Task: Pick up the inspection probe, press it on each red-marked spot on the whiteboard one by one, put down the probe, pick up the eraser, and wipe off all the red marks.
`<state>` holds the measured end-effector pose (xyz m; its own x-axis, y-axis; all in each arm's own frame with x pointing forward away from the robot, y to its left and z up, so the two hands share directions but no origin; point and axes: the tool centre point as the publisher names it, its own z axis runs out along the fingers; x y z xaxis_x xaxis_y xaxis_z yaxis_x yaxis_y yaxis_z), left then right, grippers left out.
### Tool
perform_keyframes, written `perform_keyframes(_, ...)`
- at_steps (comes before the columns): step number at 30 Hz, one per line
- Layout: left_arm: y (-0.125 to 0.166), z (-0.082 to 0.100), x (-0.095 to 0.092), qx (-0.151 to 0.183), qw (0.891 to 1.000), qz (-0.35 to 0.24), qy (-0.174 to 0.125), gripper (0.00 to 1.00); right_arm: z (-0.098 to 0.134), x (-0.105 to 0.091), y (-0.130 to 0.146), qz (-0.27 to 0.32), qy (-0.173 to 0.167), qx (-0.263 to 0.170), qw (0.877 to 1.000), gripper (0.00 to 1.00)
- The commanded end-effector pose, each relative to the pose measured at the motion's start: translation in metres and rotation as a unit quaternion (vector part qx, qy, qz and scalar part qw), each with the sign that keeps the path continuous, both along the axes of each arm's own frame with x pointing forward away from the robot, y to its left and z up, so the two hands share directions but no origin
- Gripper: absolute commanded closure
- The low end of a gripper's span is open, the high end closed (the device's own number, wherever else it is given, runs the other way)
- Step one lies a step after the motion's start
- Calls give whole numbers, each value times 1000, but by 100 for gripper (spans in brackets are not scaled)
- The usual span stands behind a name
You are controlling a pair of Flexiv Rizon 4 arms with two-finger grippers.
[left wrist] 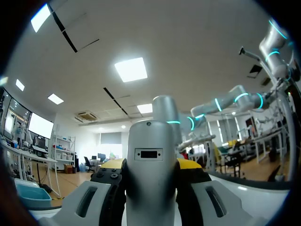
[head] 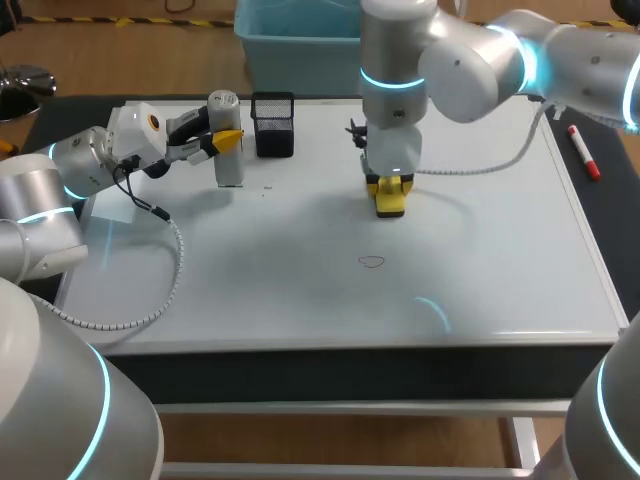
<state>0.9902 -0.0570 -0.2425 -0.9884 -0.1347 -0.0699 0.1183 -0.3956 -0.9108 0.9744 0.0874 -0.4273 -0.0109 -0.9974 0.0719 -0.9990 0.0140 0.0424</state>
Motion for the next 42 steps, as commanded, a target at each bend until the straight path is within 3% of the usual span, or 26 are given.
perform_keyframes(1,0,1,1,-1,1000,-1,-1,100,-1,0,-20,-8,-3,2,1000,100)
perform_keyframes(14,0,1,1,-1,1000,-1,-1,100,11,3,-55,-47,-15,7,999,100)
perform_keyframes(25,0,1,1,-1,1000,-1,-1,100,50,8,-93,-60,-29,30,997,100)
perform_keyframes(42,0,1,1,-1,1000,-1,-1,100,52,20,-160,-92,-27,1,995,100)
